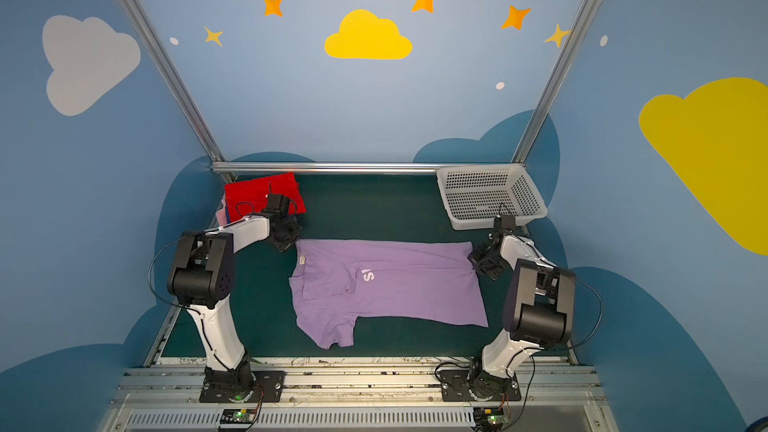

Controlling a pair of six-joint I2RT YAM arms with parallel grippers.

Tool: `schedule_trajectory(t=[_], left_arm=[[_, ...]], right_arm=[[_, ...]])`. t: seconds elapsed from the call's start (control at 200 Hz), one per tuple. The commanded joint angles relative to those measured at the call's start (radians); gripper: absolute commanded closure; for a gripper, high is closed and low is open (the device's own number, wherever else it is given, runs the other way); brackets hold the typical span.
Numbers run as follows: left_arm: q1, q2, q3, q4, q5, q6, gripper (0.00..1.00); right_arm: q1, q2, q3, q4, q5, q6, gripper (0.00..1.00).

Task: Fold and stack the t-shirts

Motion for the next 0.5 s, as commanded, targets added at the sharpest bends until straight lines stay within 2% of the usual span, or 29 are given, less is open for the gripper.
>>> schedule_trajectory(t=[0.0,0.09,0.13,0.255,0.28,0.331,0.376,0.426,0.496], left_arm=[[0.011,-0.005,-0.014,-0.060,-0.078,0.018,0.84],[-0.007,0.017,0.019,-0.068,-0.063,0.027,0.56],[-0.017,0.023,0.032,-0.079,-0.061,0.032,0.50],[-0.026,-0.013,0.030,-0.102,-0.084,0.032,0.50],[-0.026,-0.030,0.021,-0.106,-0.093,0.031,0.50],[-0.027,-0.071,-0.001,-0.116,-0.111,0.029,0.50],[-0.027,-0.116,-0.025,-0.128,-0.124,0.024,0.50],[-0.030,-0.175,-0.060,-0.139,-0.132,0.018,0.50],[-0.052,-0.277,-0.134,-0.136,-0.132,0.009,0.50]], right_arm=[[0.003,-0.005,-0.017,0.012,0.001,0.001,1.00],[0.019,0.011,-0.015,0.011,-0.002,0.001,1.00],[0.027,0.013,-0.015,0.008,-0.002,0.001,1.00],[0.039,0.004,-0.026,-0.002,0.006,0.006,0.99],[0.040,0.001,-0.028,-0.005,0.008,0.007,0.91],[0.040,-0.005,-0.032,-0.013,0.016,0.009,0.68],[0.038,-0.014,-0.037,-0.021,0.028,0.013,0.56],[0.037,-0.036,-0.046,-0.024,0.038,0.017,0.52],[0.033,-0.090,-0.067,-0.026,0.053,0.022,0.53]])
